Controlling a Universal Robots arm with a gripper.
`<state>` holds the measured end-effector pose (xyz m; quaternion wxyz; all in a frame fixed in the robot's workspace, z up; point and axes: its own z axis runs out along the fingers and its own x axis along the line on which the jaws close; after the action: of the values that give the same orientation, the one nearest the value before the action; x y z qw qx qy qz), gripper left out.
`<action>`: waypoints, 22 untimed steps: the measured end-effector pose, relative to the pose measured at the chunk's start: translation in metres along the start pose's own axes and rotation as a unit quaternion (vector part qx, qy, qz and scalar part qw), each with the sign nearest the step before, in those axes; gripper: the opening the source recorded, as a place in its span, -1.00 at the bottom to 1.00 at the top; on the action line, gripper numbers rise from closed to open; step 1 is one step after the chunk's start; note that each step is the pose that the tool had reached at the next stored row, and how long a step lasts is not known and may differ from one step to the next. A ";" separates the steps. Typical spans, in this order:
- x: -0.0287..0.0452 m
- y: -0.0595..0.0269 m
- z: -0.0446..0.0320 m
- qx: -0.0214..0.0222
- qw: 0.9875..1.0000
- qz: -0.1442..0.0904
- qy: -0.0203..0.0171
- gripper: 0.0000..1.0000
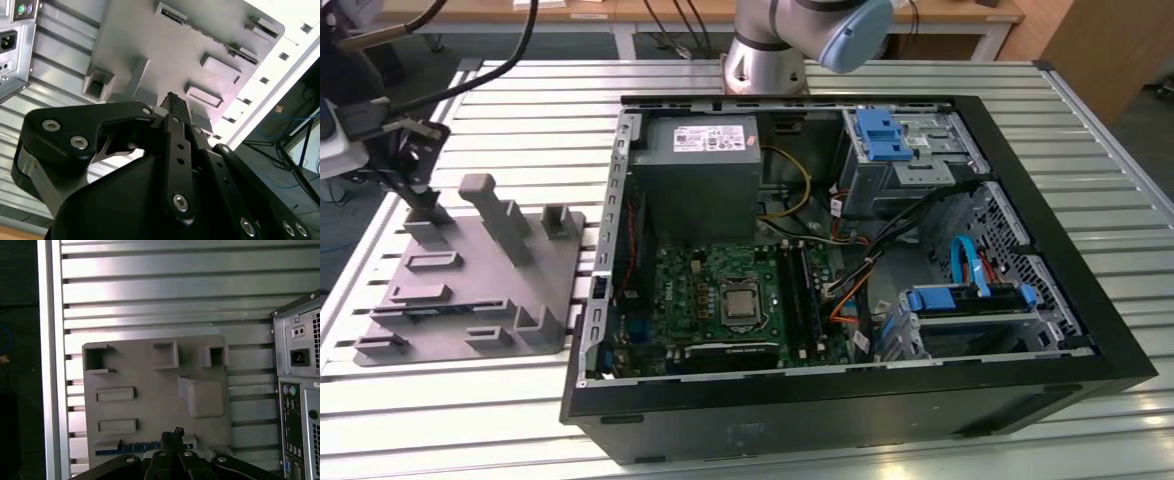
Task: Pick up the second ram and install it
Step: 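Reach for the second ram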
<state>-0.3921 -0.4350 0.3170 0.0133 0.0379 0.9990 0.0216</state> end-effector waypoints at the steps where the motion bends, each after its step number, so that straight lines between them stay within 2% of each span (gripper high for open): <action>1: 0.0005 -0.0034 0.0014 0.000 1.000 0.000 0.000 -0.80; 3: 0.0004 -0.0084 0.0038 0.000 1.000 0.000 0.005 -0.80; 6: 0.0003 -0.0096 0.0057 0.002 1.000 -0.009 0.017 -0.80; 8: 0.0004 -0.0096 0.0071 0.003 0.999 -0.024 0.023 -0.80; 12: 0.0005 -0.0103 0.0110 0.003 0.998 -0.049 0.032 -0.80; 19: 0.0011 -0.0221 0.0229 0.004 0.998 -0.053 0.046 -0.80; 22: 0.0007 -0.0285 0.0282 0.004 0.997 -0.055 0.051 -0.80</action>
<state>-0.3942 -0.4622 0.2875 -0.0366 -0.0181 0.9990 0.0190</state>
